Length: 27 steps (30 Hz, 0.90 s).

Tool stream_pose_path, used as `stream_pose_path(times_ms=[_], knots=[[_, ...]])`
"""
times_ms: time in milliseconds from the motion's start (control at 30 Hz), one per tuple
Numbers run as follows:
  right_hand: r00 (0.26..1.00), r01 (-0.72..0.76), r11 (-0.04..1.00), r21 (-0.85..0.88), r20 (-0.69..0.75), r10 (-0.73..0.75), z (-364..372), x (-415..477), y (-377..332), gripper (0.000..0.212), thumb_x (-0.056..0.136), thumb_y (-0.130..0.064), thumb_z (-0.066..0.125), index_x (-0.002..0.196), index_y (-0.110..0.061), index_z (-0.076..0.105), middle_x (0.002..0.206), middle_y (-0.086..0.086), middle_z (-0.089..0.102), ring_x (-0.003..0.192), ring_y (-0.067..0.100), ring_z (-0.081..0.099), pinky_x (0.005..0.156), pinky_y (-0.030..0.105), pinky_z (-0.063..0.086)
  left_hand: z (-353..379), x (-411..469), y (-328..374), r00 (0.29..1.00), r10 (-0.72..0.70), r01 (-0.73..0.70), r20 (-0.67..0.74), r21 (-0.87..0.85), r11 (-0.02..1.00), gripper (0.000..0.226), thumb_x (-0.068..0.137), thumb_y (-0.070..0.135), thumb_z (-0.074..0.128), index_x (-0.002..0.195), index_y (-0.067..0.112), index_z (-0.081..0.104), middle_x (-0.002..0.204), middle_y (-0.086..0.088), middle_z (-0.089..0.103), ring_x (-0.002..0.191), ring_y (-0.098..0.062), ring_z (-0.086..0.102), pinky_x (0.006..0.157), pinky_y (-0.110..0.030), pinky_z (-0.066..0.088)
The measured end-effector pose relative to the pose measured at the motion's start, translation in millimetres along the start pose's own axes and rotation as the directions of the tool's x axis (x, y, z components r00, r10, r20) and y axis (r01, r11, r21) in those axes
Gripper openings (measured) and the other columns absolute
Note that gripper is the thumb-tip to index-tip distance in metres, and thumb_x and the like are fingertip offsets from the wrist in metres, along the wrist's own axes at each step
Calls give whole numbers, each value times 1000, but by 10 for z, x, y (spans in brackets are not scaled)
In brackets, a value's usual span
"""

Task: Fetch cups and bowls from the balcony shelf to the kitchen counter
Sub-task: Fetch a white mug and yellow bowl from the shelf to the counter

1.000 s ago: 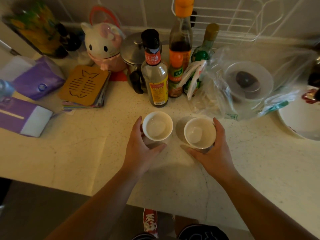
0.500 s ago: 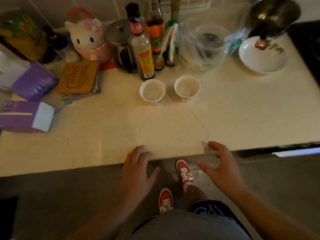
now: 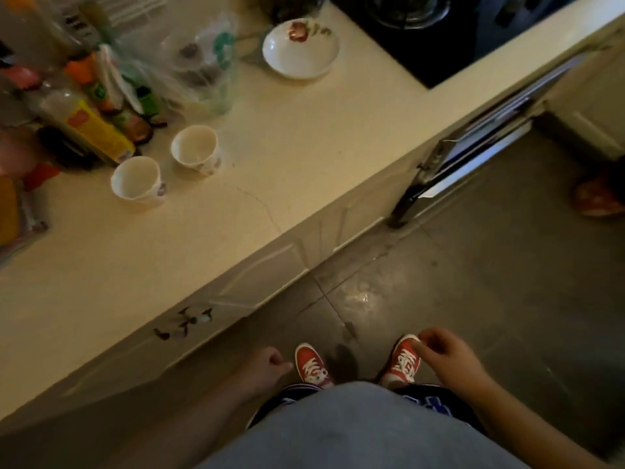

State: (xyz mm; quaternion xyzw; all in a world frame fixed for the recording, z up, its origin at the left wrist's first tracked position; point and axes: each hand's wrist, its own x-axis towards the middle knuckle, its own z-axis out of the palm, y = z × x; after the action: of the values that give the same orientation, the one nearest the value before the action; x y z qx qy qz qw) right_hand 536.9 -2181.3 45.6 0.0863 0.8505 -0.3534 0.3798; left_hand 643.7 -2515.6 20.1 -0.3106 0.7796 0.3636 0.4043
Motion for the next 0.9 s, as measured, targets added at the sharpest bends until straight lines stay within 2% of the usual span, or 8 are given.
stream_pose_path(times_ms=[67, 200, 333, 433, 533, 633, 733, 900], knots=[[992, -111, 991, 78, -46, 115, -191, -123, 462, 25, 86, -40, 64, 105, -24, 61, 100, -1, 67, 89, 12, 64, 73, 28, 53, 111, 109, 301, 999, 36, -39, 31, 86, 996, 16, 85, 43, 65, 83, 27, 60, 88, 5, 65, 83, -10, 61, 69, -28, 49], [941, -290, 923, 253, -100, 323, -618, -408, 1348, 26, 87, -39, 64, 101, -17, 62, 93, 3, 67, 84, 17, 65, 73, 33, 55, 474, 291, 1163, 989, 97, -121, 112, 233, 965, 19, 85, 47, 63, 85, 28, 61, 88, 5, 65, 79, -9, 62, 58, -24, 45], [872, -373, 823, 428, -140, 468, -1029, -660, 2207, 23, 85, -38, 66, 90, -15, 65, 87, 9, 70, 81, 24, 67, 80, 46, 56, 1055, 373, 2159, 967, 184, -231, 176, 309, 923, 18, 87, 45, 61, 92, 28, 62, 93, 4, 66, 85, -11, 62, 66, -27, 48], [820, -421, 733, 534, -122, 559, -1305, -753, 2719, 21, 86, -36, 65, 88, -15, 65, 85, 11, 69, 79, 26, 67, 76, 45, 58, 1484, 352, 2863, 941, 251, -314, 229, 305, 899, 16, 88, 45, 59, 94, 31, 63, 94, 5, 66, 86, -10, 62, 63, -24, 45], [789, -412, 684, 601, -139, 598, -1605, -714, 3012, 19, 85, -39, 66, 87, -20, 65, 85, 5, 70, 76, 19, 67, 64, 33, 56, 1812, 340, 3393, 918, 297, -375, 264, 333, 865, 16, 88, 47, 59, 93, 32, 63, 92, 6, 67, 85, -7, 63, 63, -22, 45], [792, -394, 657, 643, -126, 598, -1996, -512, 3190, 21, 85, -41, 65, 92, -21, 65, 88, 4, 69, 80, 19, 67, 68, 34, 56, 1973, 387, 3792, 906, 311, -407, 287, 389, 826, 18, 88, 44, 61, 89, 26, 64, 88, 3, 68, 83, -10, 63, 64, -25, 46], [802, -367, 656, 660, -133, 582, -2466, -211, 3245, 21, 85, -41, 64, 95, -23, 64, 92, 2, 67, 85, 18, 65, 70, 34, 54, 2017, 514, 4129, 917, 301, -388, 263, 408, 827, 19, 88, 36, 65, 86, 18, 65, 85, -3, 69, 80, -15, 62, 73, -33, 49], [794, -306, 669, 677, -205, 572, -3235, 316, 3303, 19, 84, -42, 64, 94, -27, 62, 92, 0, 66, 86, 16, 64, 70, 32, 52, 1968, 907, 4659, 940, 216, -323, 265, 483, 814, 21, 90, 37, 62, 92, 17, 65, 90, -3, 68, 85, -17, 63, 75, -32, 50]])
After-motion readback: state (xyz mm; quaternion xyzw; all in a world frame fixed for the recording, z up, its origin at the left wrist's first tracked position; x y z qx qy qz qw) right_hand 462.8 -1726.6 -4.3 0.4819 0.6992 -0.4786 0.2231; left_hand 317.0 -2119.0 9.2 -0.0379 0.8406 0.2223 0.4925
